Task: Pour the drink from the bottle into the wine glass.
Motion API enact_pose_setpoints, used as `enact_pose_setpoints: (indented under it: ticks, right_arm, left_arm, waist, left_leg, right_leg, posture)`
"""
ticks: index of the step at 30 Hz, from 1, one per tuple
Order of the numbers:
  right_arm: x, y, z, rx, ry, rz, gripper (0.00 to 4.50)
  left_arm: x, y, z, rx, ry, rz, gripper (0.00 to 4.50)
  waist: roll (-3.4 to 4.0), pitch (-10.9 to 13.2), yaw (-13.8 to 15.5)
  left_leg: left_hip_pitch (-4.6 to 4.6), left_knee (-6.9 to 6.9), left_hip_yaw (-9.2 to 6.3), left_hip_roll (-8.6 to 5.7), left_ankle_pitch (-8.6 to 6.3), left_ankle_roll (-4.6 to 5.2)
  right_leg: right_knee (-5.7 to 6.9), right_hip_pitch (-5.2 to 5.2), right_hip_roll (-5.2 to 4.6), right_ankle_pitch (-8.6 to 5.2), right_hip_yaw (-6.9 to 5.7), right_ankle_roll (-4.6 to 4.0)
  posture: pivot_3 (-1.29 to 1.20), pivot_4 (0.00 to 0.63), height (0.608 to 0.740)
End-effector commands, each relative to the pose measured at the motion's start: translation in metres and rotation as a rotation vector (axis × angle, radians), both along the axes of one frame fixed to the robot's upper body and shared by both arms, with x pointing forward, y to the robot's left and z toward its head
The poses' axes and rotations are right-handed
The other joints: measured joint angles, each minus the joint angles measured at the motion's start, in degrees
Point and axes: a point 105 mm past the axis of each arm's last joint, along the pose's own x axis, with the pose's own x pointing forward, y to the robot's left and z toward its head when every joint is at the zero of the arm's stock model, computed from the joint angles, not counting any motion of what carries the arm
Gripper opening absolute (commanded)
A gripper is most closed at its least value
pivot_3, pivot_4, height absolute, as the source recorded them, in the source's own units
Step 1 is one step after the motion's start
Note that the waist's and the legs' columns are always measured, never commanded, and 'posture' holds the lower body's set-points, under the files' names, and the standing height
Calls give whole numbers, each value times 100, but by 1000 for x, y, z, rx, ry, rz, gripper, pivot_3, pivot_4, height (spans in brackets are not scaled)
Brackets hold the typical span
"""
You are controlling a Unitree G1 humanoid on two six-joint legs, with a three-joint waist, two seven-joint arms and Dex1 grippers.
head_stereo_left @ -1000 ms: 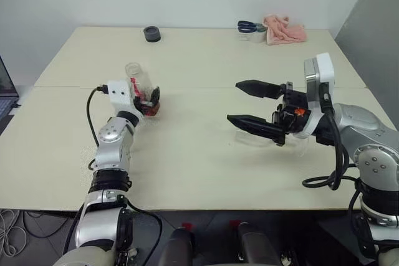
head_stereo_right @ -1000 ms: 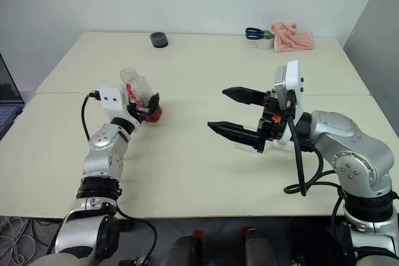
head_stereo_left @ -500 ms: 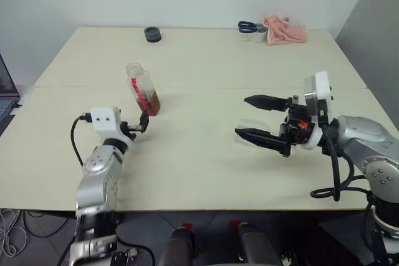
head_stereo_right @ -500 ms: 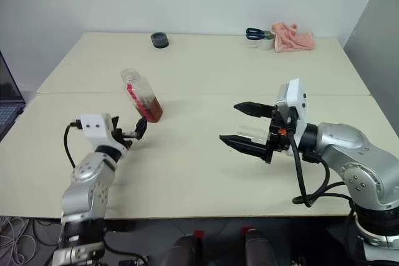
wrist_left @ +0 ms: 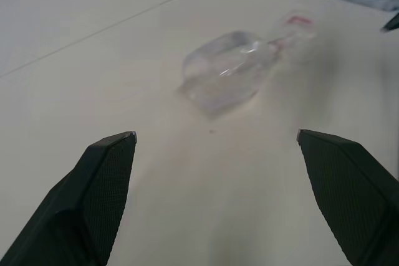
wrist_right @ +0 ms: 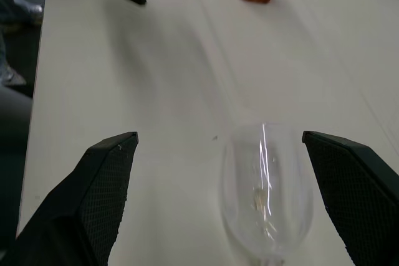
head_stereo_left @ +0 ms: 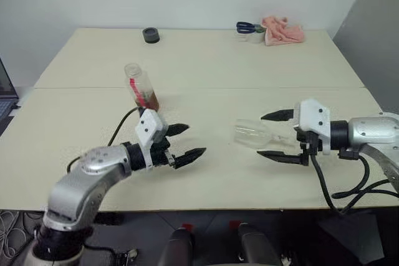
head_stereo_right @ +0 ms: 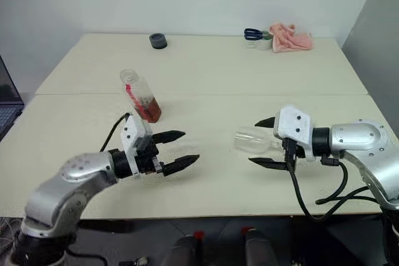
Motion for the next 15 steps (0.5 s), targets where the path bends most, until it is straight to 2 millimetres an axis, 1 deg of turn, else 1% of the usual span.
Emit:
enact_pose_setpoints:
  ticks: [1, 4, 9, 11, 15]
  right_arm:
    - [10, -8, 3, -97, -29, 3, 4500]
    - [17, -12, 0, -158, -33, 6, 4500]
    - [27, -11, -9, -236, 8, 2, 4500]
    - [31, -14, -14, -276, 31, -3, 4500]
    - [48, -20, -17, -344, 37, -48, 4500]
  left_arm:
    - [-9, -7, 10, 25, -10, -125, 4465]
    - [-12, -8, 14, 58, -16, -180, 4465]
    - [-8, -7, 11, 81, -34, -178, 4465]
    - [-8, -11, 13, 66, -39, -181, 4465]
    - [-9, -19, 12, 56, -51, -192, 4465]
  waist:
    - [0, 0, -3]
    - [-1, 1, 4]
    - [-1, 1, 4]
    - [-1, 2, 10]
    - [-1, 2, 13]
  left_leg:
    - [2, 0, 2, 0, 0, 0]
    - [0, 0, 0, 0, 0, 0]
    - [1, 0, 0, 0, 0, 0]
    - [0, 1, 0, 0, 0, 0]
    - [-3, 4, -2, -1, 0, 0]
  right_leg:
    - [1, 0, 0, 0, 3, 0]
    - [1, -1, 0, 0, 1, 0]
    - [1, -1, -1, 0, 3, 0]
    - [1, -1, -1, 0, 2, 0]
    - [1, -1, -7, 0, 2, 0]
  posture:
    - [0, 150, 740]
    - [0, 150, 740]
    - [0, 150, 740]
    - [0, 150, 740]
    - [0, 150, 740]
